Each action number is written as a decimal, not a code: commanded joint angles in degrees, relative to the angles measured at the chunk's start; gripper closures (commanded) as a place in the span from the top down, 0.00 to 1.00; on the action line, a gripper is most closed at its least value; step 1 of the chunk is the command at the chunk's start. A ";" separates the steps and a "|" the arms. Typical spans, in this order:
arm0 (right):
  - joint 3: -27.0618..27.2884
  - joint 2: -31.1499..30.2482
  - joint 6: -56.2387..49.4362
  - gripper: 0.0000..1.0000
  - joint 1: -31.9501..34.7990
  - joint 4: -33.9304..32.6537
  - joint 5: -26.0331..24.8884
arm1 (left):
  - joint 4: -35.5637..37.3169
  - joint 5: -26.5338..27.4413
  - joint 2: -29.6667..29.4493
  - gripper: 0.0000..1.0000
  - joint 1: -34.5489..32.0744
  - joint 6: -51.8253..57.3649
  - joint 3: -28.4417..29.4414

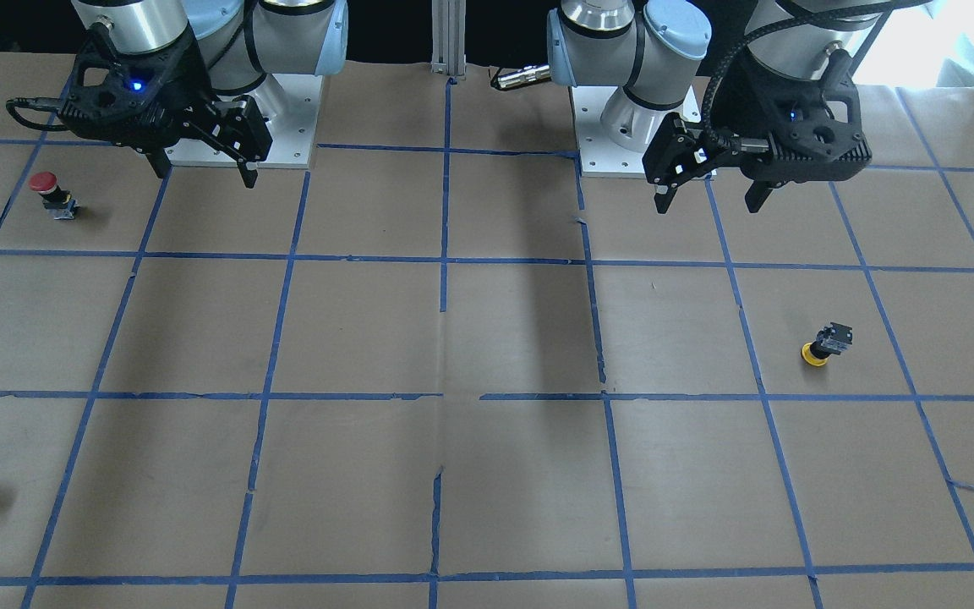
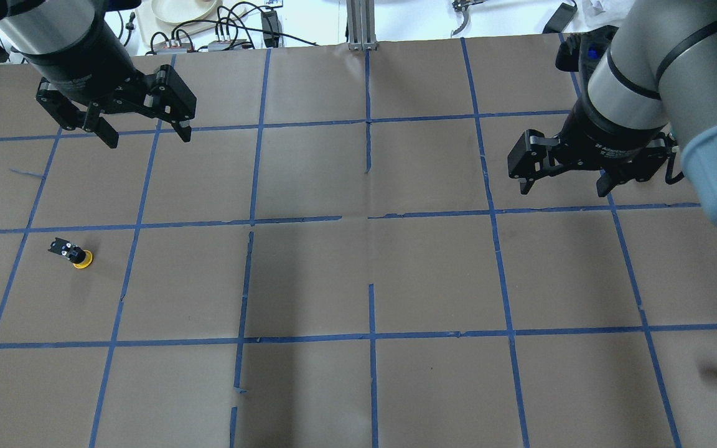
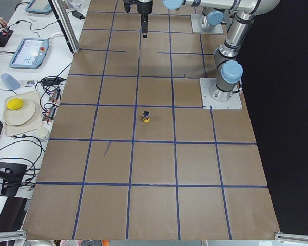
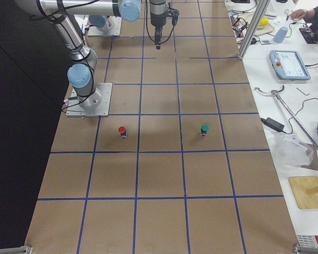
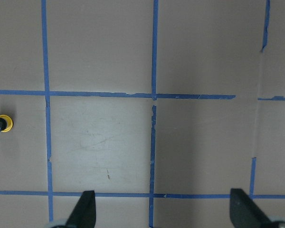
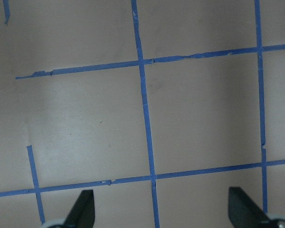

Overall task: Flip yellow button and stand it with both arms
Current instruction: 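Lower the left gripper onto the yellow-rimmed button lying on the table, then close the left gripper on the button's black base, then lift the button and carry it toward the table center with the left gripper, then hold the button up with the left gripper while the right gripper approaches its yellow cap, then close the right gripper on the yellow cap and open the left gripper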

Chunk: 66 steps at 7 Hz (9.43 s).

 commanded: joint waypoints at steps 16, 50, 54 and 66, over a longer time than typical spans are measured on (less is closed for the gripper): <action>0.13 -0.18 0.65 1.00 0.00 0.17 -0.09 | 42.49 -1.79 -16.87 0.98 35.43 64.36 -27.39; -6.64 11.78 63.31 0.99 -0.44 4.13 52.21 | -10.12 -92.58 1.58 0.21 4.23 40.37 -32.67; -6.46 13.61 63.32 0.97 -0.44 4.22 56.87 | -10.03 -92.58 1.49 0.21 4.23 40.37 -32.67; -6.90 13.71 64.02 0.11 -4.28 4.57 56.17 | -10.12 -91.27 1.58 0.99 4.40 39.41 -32.58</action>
